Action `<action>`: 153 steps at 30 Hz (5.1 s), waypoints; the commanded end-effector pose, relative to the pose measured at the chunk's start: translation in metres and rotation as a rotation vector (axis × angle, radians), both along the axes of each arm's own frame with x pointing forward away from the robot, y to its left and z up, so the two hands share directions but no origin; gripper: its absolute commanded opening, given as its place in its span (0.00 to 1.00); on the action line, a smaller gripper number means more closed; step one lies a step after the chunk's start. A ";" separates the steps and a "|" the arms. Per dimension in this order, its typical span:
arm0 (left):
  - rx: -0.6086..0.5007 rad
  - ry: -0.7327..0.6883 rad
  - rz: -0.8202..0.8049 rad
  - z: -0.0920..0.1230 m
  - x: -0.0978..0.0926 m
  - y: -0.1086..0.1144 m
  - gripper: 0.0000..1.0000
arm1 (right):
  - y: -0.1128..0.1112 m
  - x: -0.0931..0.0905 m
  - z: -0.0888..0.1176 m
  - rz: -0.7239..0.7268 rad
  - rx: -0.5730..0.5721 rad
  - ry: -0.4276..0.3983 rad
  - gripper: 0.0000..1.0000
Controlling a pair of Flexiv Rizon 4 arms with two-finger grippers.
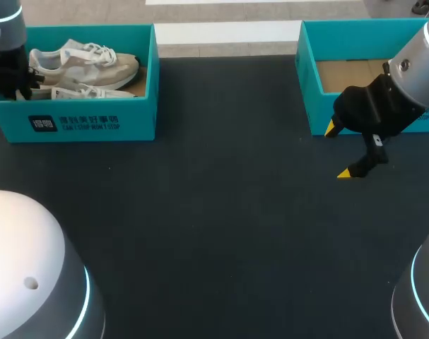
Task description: Take the shoe out of the shoebox, open the shoe tongue, remove and reinsert the insole, then place the shoe into the shoebox
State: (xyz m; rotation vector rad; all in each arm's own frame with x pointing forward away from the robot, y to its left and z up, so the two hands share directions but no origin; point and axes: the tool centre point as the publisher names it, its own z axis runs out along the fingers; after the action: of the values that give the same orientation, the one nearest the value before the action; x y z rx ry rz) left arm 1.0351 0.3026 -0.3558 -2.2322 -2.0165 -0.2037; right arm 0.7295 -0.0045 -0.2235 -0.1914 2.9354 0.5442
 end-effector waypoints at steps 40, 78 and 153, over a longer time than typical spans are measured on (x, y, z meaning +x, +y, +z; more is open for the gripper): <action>-0.022 0.000 -0.079 0.173 0.014 0.022 0.00 | 0.001 0.001 -0.001 -0.001 -0.003 0.000 1.00; -0.041 0.029 -0.047 0.171 -0.186 -0.180 0.00 | 0.001 0.001 -0.001 -0.001 -0.003 0.000 1.00; 0.018 0.016 -0.180 0.024 -0.295 -0.361 0.00 | 0.001 0.001 -0.001 -0.001 -0.003 0.000 1.00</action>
State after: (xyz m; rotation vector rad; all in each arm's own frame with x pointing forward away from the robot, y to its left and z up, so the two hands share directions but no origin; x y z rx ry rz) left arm 0.7345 -0.0530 -0.3193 -2.4020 -1.7999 -0.2232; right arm 0.7295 -0.0046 -0.2235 -0.1913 2.9354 0.5442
